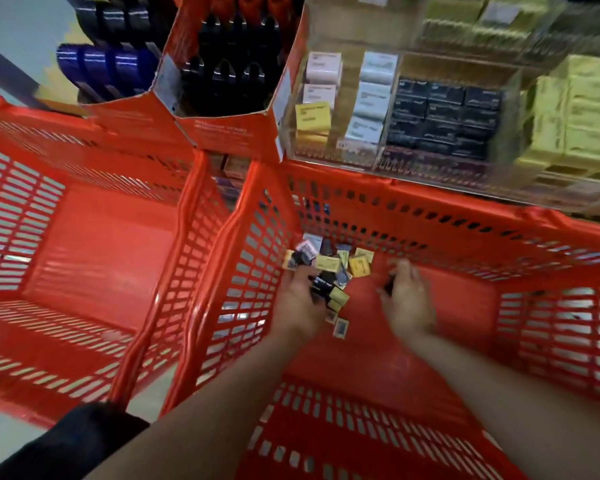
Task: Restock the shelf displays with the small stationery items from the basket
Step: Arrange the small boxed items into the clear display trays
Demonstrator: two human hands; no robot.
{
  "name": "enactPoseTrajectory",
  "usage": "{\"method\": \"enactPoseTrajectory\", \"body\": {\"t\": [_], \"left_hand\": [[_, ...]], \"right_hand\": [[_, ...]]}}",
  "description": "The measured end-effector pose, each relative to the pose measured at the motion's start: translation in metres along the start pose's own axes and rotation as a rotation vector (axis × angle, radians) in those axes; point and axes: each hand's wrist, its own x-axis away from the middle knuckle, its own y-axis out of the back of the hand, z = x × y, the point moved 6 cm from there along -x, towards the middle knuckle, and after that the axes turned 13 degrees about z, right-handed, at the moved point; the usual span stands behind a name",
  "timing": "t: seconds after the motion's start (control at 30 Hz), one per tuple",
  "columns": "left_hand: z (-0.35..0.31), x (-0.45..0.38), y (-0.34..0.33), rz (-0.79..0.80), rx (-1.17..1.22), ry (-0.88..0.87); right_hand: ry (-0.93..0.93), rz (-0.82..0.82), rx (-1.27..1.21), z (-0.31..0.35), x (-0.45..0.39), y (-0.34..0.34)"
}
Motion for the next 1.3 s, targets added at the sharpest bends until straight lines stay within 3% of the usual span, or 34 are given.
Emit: {"method": "enactPoseTrajectory", "body": {"t": [0.07,0.13,0.2,0.27,0.37,0.47,0.6,0.77,0.97,1.13,1.3], "left_hand": [[-0.002,-0.004,0.001,0.012,0.266,0.080],[-0.004,-0.003,-0.010,0.129,0.662,0.239],[-0.008,0.000,-0.021,0.292,0.946,0.315],[-0.007,0.004,-0.022,0.309,1.085,0.298],[0.011,0.011,-0.009,0.125,0.938,0.363],[0.025,0.013,-0.003,0.104,0.674,0.358],[0.034,0.014,-0.007,0.094,0.790,0.399],[0.037,0.013,-0.011,0.074,0.847,0.441],[0.035,0.016,-0.012,0.082,0.834,0.472],[0.008,0.033,-0.017,0.159,0.922,0.478],[-0.087,0.071,0.006,0.391,1.147,0.299]], "right_hand": [[0.001,0.014,-0.337,0.010,0.012,0.003],[0.130,0.113,-0.542,0.040,0.026,-0.002],[0.299,0.209,-0.623,0.071,0.040,-0.009],[0.366,0.213,-0.571,0.080,0.049,-0.012],[0.254,0.168,-0.302,0.058,0.053,-0.016],[0.229,0.345,0.087,0.042,0.056,-0.040],[0.244,0.265,0.342,0.054,0.050,-0.057],[0.197,0.250,0.322,0.059,0.042,-0.066],[0.292,0.279,0.018,0.036,0.041,-0.051],[0.234,0.103,-0.344,0.037,0.062,0.013],[0.417,-0.018,-0.332,0.104,0.103,0.113]]}}
